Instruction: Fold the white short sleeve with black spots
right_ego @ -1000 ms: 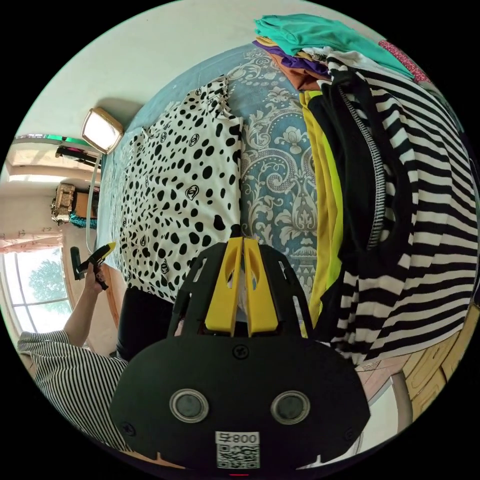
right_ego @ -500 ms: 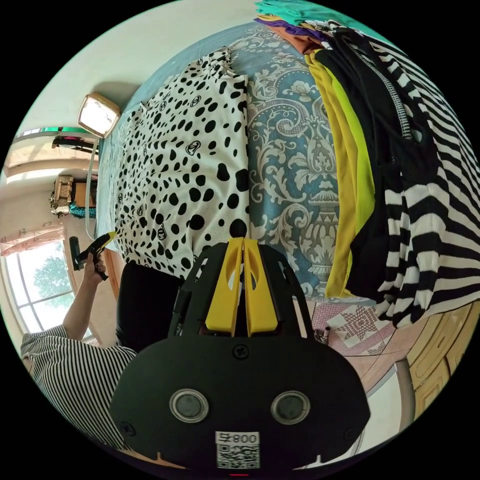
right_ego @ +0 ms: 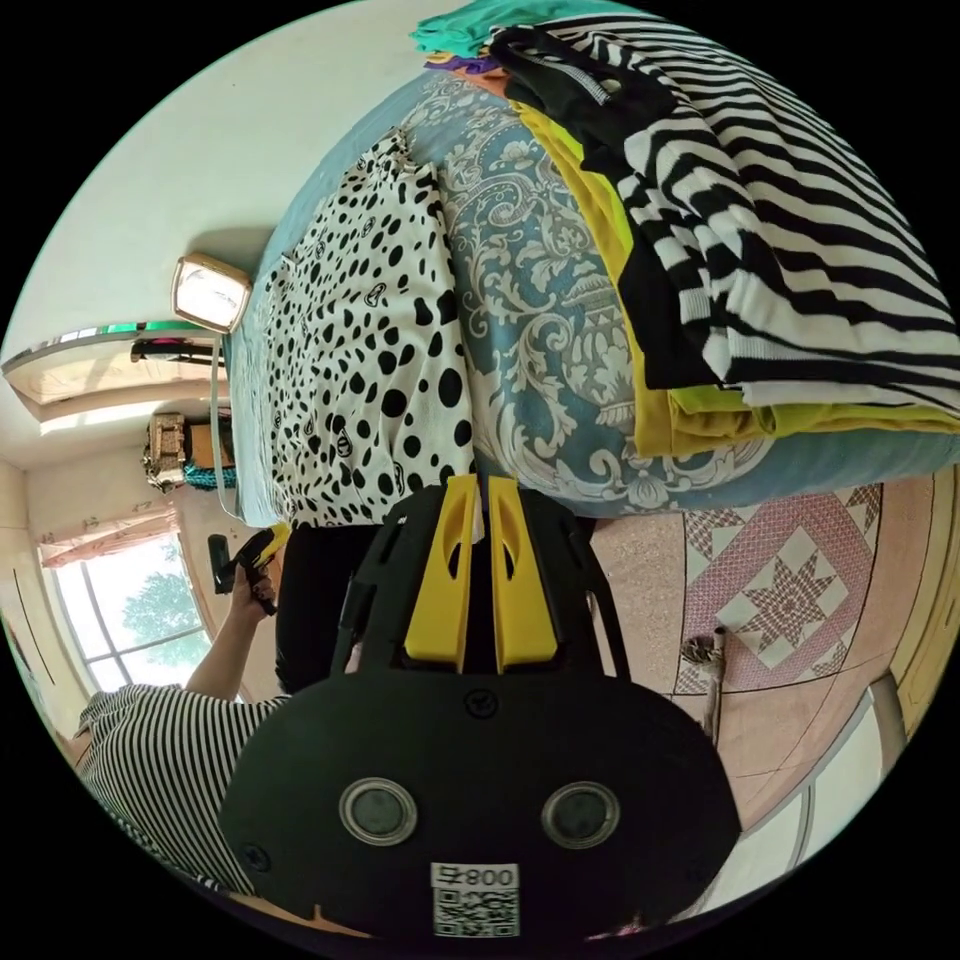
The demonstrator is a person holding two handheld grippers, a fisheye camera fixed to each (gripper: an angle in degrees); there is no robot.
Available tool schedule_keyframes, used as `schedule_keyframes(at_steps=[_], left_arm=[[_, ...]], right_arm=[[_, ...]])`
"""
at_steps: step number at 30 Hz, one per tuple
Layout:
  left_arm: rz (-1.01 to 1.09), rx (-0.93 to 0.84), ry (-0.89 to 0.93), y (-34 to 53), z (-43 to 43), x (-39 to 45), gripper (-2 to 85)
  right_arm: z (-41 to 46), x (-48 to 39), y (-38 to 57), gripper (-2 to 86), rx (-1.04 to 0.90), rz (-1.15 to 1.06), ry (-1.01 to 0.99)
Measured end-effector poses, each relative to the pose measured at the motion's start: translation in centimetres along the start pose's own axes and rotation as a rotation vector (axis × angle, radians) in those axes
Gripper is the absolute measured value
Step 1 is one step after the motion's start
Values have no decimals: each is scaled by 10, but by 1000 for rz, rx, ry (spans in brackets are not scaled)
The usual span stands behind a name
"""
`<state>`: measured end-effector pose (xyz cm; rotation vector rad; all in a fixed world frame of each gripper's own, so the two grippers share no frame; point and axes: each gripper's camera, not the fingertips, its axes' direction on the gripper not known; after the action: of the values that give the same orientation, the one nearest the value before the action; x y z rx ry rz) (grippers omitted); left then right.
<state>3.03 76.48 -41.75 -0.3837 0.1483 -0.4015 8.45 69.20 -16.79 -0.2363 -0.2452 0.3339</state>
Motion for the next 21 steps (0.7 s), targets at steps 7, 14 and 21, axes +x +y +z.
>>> schedule_keyframes(at_steps=[7,14,21], left_arm=[[6,-39,-31,11,3,-9,60],[5,-17,11,39,-4,-19,73],[-23,-42,60,60,-2,-33,93]], right_arm=[[0,20,35,52,39,16,-58],[14,33,56,68,31,13,-84],[19,51,75,76,33,34,-106]])
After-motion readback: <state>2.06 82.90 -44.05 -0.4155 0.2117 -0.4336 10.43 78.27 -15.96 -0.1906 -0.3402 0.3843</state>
